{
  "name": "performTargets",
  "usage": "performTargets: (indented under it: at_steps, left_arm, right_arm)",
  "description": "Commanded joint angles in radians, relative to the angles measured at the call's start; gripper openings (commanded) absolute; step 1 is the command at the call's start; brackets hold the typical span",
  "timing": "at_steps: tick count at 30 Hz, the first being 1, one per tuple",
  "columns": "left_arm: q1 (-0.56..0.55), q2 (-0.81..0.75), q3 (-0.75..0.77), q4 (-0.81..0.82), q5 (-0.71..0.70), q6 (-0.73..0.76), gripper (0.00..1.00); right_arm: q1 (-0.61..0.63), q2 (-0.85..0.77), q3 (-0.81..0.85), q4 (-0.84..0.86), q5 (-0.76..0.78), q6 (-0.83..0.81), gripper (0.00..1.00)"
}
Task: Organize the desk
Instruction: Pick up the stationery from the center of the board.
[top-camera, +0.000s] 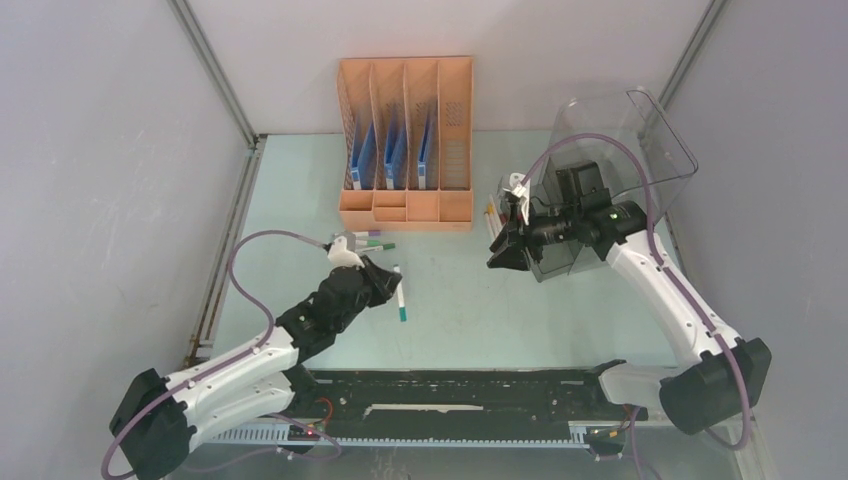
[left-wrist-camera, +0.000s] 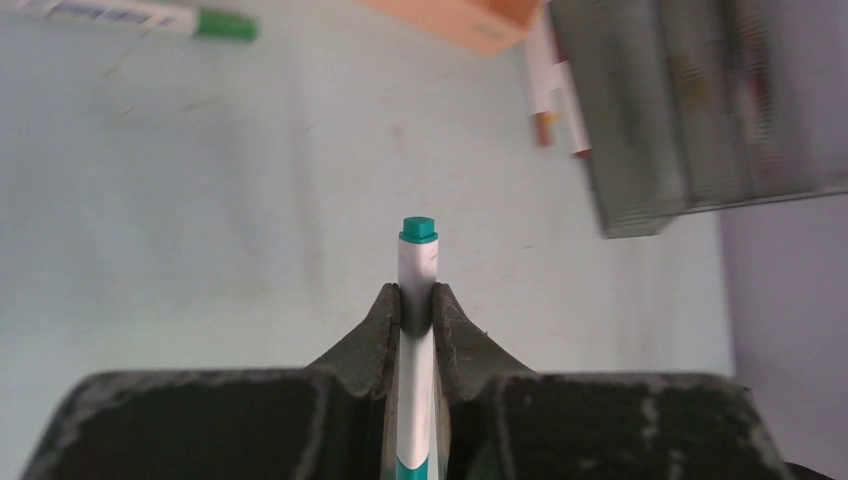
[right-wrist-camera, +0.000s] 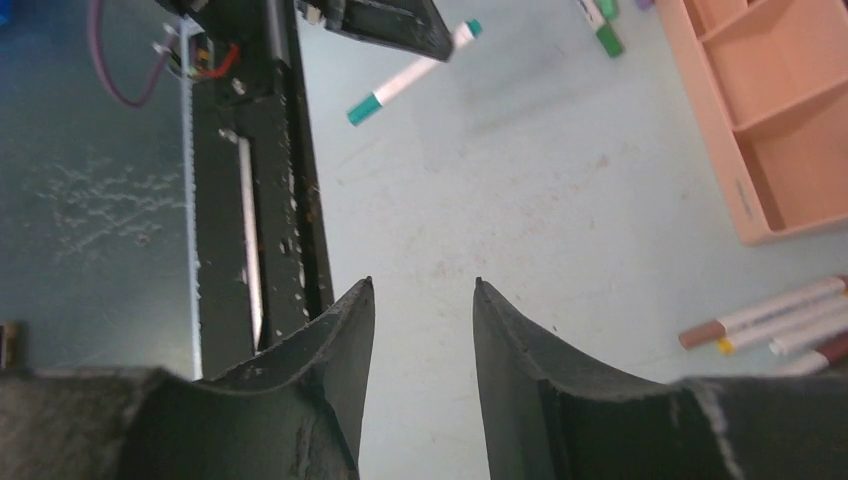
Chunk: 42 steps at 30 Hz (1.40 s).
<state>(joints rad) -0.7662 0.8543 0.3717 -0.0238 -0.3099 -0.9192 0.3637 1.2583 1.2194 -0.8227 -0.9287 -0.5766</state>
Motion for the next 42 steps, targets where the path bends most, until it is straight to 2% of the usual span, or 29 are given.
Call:
performTargets:
  at_steps: [1, 9, 21, 27, 36, 39, 42]
  left_arm:
    - [-0.003, -0.032, 0.01, 0.297, 0.078, 0.066, 0.0]
    - [-0.011, 0.052, 0.058, 0.668, 0.188, 0.147, 0.0]
    - [-0.051, 0.358, 0.174, 1.047, 0.237, 0.098, 0.0]
    - [-0.079, 0.477, 0.232, 1.145, 0.256, 0.075, 0.0]
    - [-0.106, 0.559, 0.267, 1.2, 0.267, 0.054, 0.0]
    - [-0.11, 0.571, 0.275, 1.207, 0.271, 0.052, 0.0]
    - [-0.111, 0.576, 0.281, 1.206, 0.276, 0.055, 0.0]
  right_arm:
    - [0.006, -0.066, -0.022, 0.113, -0.13, 0.119, 0.5]
    - [0.004, -0.047, -0.046, 0.202, -0.223, 0.266, 0.58]
    - [0.011, -0.001, -0.152, 0.514, -0.134, 0.604, 0.6]
    - [0.019, 0.03, -0.152, 0.538, -0.103, 0.648, 0.6]
    - [0.019, 0.049, -0.153, 0.538, -0.058, 0.655, 0.58]
    - [0.019, 0.042, -0.153, 0.54, -0.06, 0.658, 0.55]
    - [0.018, 0.037, -0.153, 0.54, -0.064, 0.659, 0.44]
